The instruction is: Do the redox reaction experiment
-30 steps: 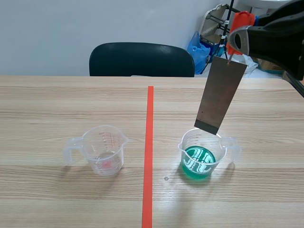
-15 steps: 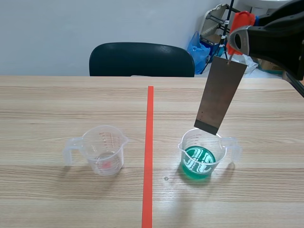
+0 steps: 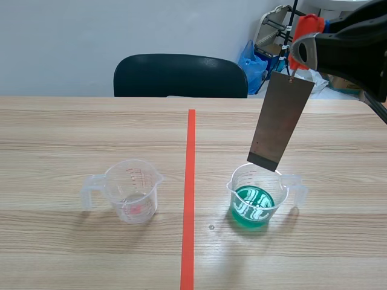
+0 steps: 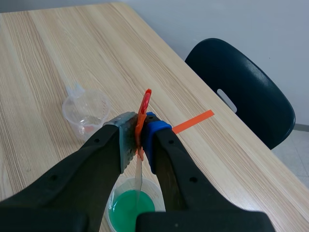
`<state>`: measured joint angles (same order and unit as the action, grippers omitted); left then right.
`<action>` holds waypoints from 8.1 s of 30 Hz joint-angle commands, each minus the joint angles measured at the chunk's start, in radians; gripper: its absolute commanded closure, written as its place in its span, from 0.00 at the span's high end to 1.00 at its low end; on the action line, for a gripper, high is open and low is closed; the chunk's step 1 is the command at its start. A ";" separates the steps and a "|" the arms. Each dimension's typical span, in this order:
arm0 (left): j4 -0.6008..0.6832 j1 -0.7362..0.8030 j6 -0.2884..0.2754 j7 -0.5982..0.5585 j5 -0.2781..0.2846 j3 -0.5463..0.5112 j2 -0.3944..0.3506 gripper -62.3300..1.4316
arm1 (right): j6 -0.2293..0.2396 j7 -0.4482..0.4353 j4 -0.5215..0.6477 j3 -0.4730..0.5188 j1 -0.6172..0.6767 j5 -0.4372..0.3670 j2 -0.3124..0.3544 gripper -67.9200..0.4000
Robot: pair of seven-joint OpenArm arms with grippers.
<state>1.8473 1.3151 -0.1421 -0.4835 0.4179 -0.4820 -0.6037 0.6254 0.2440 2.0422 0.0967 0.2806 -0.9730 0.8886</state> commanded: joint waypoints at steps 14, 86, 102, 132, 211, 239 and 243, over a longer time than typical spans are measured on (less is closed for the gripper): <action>0.011 0.002 -0.002 -0.017 0.008 0.005 0.008 1.00 | -0.003 -0.023 0.011 0.007 -0.012 -0.011 0.003 0.02; 0.010 -0.090 -0.082 -0.013 0.009 0.011 -0.063 0.80 | 0.031 -0.053 -0.056 -0.013 -0.012 0.008 0.003 0.02; -0.102 -0.676 -0.295 0.201 0.028 0.338 -0.092 0.53 | 0.031 -0.056 -0.056 -0.013 -0.012 0.008 0.003 0.02; -0.645 -1.404 -0.456 0.399 0.005 0.921 0.374 0.11 | 0.031 -0.056 -0.056 -0.013 -0.012 0.008 0.003 0.02; -0.243 -0.162 -0.307 -0.323 -0.402 0.045 0.056 0.38 | 0.031 -0.060 -0.056 -0.012 -0.012 0.008 0.003 0.02; -0.223 0.002 -0.110 -0.448 -0.430 -0.016 0.143 1.00 | 0.031 -0.068 -0.056 -0.011 -0.012 0.008 0.003 0.02; -0.223 0.002 -0.110 -0.455 -0.430 -0.016 0.143 1.00 | 0.031 -0.068 -0.056 -0.011 -0.012 0.008 0.003 0.02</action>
<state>1.6093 1.3151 -0.2543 -0.9176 -0.0193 -0.5026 -0.4683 0.6594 0.1982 1.9800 0.0811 0.2806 -0.9539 0.8867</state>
